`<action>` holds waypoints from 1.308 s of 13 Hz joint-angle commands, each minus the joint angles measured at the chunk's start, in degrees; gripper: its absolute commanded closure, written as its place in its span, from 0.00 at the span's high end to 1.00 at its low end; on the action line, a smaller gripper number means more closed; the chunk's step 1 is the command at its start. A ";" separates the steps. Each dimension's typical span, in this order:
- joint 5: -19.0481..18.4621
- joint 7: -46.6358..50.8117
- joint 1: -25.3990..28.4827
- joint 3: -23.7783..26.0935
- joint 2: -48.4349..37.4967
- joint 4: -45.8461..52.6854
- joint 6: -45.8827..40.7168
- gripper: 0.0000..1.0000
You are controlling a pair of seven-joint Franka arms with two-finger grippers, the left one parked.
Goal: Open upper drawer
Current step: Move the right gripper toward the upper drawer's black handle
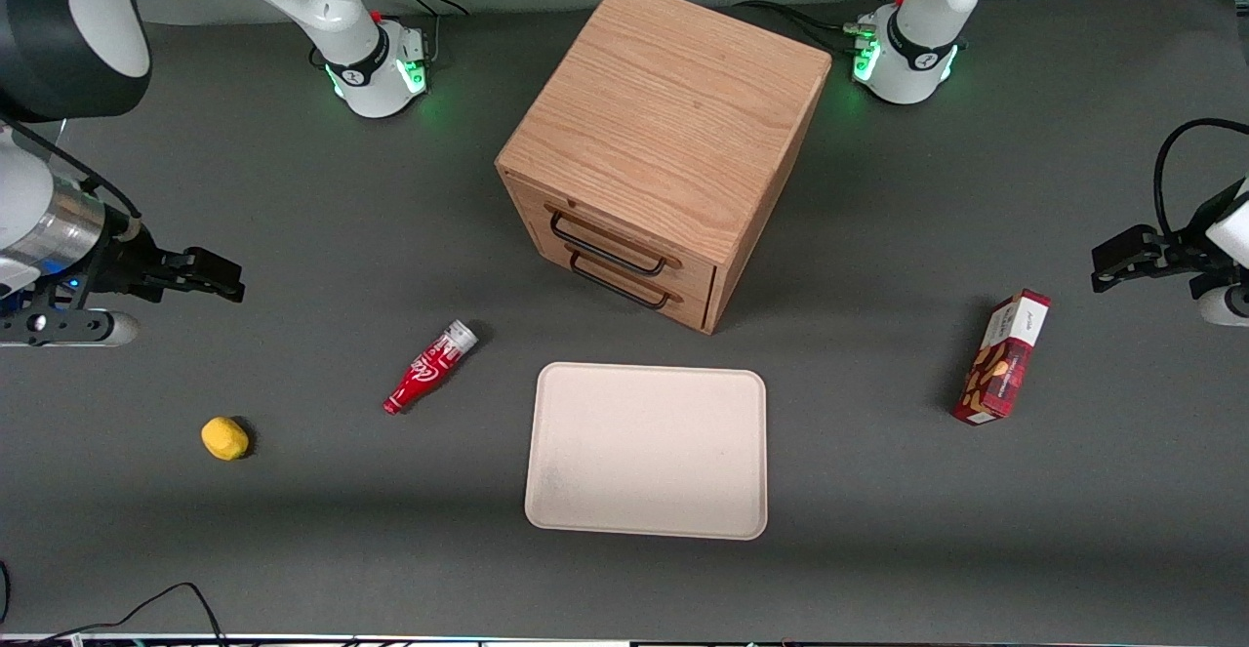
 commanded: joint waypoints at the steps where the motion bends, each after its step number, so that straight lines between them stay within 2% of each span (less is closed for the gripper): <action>1: 0.98 1.87 -0.83 -0.42 2.05 3.98 -2.40 1.00; 6: 1.08 0.91 0.13 -0.07 1.70 3.90 -3.02 1.00; 9: 0.73 0.91 0.66 3.96 1.35 4.34 -5.65 1.00; 14: 1.17 -3.74 0.66 16.96 2.83 4.08 -7.07 1.00; 17: 1.17 -7.50 0.57 24.87 8.36 6.35 -5.75 1.00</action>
